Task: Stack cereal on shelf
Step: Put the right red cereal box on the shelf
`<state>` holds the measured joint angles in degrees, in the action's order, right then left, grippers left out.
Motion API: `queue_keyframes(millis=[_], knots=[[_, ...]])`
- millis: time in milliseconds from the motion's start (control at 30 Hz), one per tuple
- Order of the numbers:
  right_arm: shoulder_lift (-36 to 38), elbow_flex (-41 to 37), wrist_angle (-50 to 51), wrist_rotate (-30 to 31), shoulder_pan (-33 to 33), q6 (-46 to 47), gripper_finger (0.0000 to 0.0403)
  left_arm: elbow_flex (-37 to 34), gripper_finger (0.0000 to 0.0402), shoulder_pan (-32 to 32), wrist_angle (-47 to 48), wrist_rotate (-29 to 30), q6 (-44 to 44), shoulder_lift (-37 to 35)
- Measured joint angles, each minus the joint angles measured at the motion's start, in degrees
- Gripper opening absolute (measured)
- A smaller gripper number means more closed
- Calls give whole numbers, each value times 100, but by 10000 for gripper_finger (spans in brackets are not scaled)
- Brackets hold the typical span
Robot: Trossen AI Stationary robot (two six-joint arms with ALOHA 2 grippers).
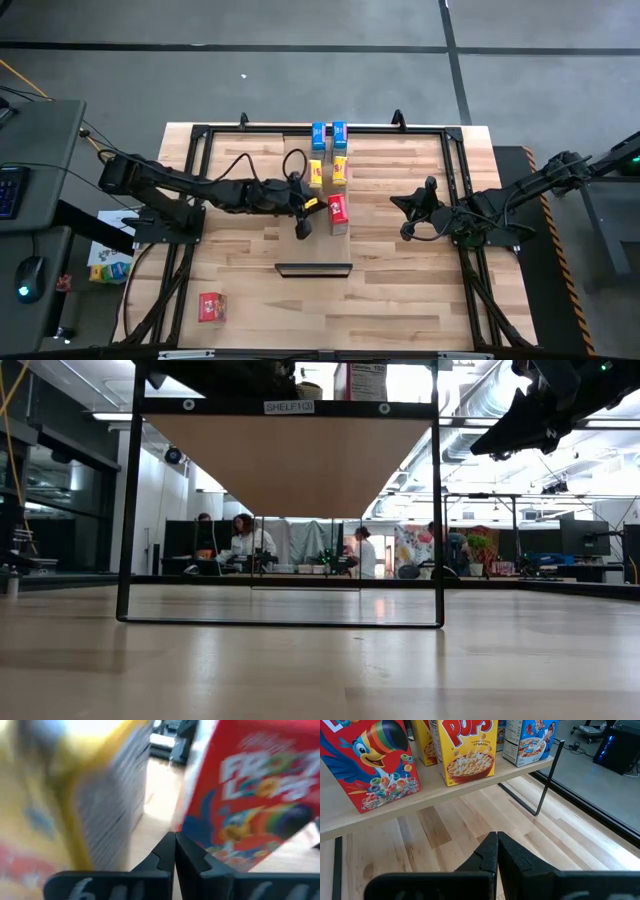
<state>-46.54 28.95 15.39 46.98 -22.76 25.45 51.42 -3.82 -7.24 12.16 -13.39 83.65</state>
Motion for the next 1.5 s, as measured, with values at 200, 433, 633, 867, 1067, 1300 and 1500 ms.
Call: queue_keyframes(millis=[200,433,633,867,1067,1300,1500], knots=[[0,0,0,0,1,0,0,-2,0,-208,100,-2,-137,-10],[0,0,-1,0,0,2,0,0,0,-257,-54,-5,-1,-10],[0,0,-1,0,2,2,0,2,0,-138,-37,-7,48,-9],[0,0,-1,0,0,2,0,2,0,-21,-118,-190,4,26],[0,0,-3,0,1,10,0,7,0,-21,-220,-287,1,60],[0,0,-3,0,0,11,0,7,0,-32,-213,-286,0,60],[0,0,-3,0,1,2,0,7,0,-32,-278,-289,43,17]])
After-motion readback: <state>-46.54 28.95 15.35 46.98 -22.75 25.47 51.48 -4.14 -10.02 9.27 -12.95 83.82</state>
